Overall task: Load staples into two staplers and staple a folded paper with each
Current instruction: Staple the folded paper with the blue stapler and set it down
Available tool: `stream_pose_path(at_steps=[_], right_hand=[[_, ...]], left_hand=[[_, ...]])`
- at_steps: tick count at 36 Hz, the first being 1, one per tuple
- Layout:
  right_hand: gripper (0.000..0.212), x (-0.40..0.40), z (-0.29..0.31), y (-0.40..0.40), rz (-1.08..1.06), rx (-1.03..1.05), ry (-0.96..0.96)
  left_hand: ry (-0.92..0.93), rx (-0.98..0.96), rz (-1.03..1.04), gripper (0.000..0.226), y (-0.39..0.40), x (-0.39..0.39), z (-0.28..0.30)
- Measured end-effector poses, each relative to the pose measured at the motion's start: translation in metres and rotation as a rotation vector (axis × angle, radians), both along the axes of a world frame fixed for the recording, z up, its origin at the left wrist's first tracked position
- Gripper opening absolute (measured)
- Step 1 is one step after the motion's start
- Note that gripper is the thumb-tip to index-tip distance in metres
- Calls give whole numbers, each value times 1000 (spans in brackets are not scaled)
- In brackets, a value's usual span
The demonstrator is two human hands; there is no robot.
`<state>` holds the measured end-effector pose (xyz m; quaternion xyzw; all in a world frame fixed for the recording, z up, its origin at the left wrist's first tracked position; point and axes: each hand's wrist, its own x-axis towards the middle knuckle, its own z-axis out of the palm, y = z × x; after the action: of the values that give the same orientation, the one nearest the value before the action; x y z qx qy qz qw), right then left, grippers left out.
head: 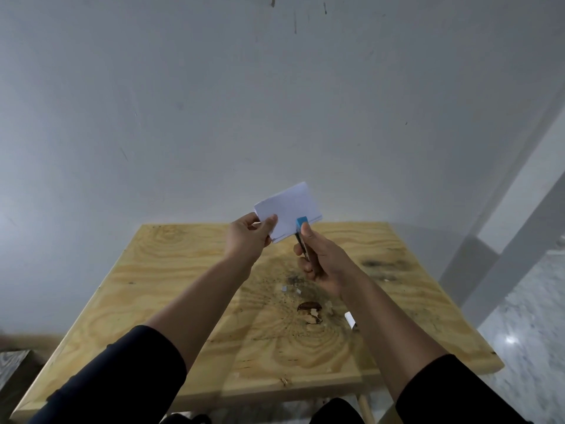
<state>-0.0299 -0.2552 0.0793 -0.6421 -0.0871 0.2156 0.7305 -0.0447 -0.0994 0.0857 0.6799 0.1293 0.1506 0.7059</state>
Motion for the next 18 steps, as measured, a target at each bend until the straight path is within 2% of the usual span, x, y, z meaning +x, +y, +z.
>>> stream_pose_path(at_steps=[8, 15, 18], right_hand=[[10, 6, 1, 1, -38, 35, 68], [14, 13, -4, -2, -384, 89, 126], [12, 15, -7, -9, -452, 63, 131]], left_hand=[[136, -11, 9, 23, 9, 7, -13], [245, 15, 40, 27, 11, 15, -20], [271, 25, 33, 27, 6, 17, -28]])
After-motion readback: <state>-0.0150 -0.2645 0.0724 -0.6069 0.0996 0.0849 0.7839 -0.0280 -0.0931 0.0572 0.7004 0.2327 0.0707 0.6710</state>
